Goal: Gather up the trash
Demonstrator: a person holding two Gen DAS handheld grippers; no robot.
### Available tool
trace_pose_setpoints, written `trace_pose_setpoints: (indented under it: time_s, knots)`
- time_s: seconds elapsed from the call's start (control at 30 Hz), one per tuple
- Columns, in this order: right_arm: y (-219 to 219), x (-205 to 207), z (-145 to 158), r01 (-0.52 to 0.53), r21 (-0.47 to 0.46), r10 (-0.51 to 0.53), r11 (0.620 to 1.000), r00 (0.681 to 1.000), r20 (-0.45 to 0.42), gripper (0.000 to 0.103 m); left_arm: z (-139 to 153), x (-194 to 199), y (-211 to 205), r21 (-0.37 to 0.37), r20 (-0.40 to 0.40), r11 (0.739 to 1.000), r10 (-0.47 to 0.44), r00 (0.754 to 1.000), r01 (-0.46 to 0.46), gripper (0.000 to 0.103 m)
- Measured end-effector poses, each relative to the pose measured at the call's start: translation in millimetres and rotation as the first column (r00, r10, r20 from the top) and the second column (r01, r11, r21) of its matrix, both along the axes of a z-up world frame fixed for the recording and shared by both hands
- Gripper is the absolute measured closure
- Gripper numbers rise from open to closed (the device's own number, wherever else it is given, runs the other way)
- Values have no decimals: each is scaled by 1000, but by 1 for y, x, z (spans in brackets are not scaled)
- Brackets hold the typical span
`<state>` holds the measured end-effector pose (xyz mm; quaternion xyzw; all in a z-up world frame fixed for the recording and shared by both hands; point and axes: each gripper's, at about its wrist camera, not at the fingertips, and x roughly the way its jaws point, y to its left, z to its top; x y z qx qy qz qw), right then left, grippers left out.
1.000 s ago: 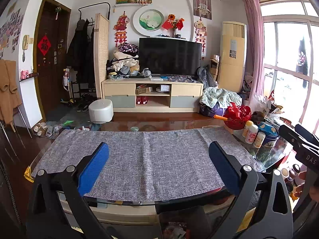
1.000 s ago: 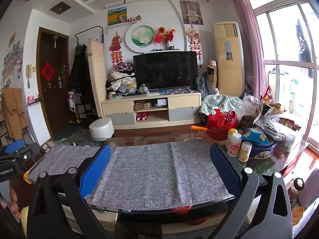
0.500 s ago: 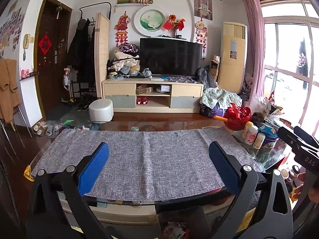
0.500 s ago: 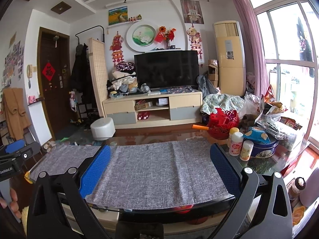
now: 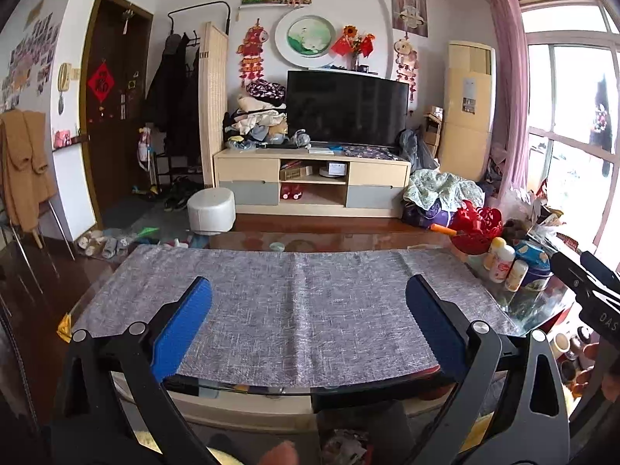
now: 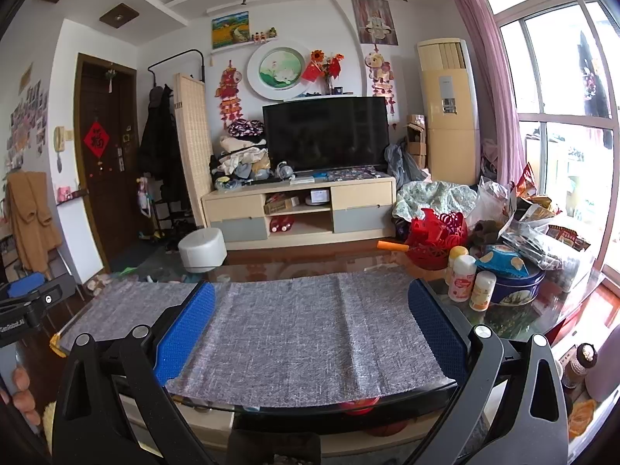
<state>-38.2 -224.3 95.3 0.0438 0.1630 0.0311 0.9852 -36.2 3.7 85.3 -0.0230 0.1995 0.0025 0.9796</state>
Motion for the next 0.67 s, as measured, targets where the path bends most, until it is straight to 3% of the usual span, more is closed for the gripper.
trace_pose_setpoints:
  time_s: [0.67]
  knots:
    - [4,-1,2,-14,0,14,1000,1000,0,3,-4,1,2,-53,-25,998,-16,1000,15,8]
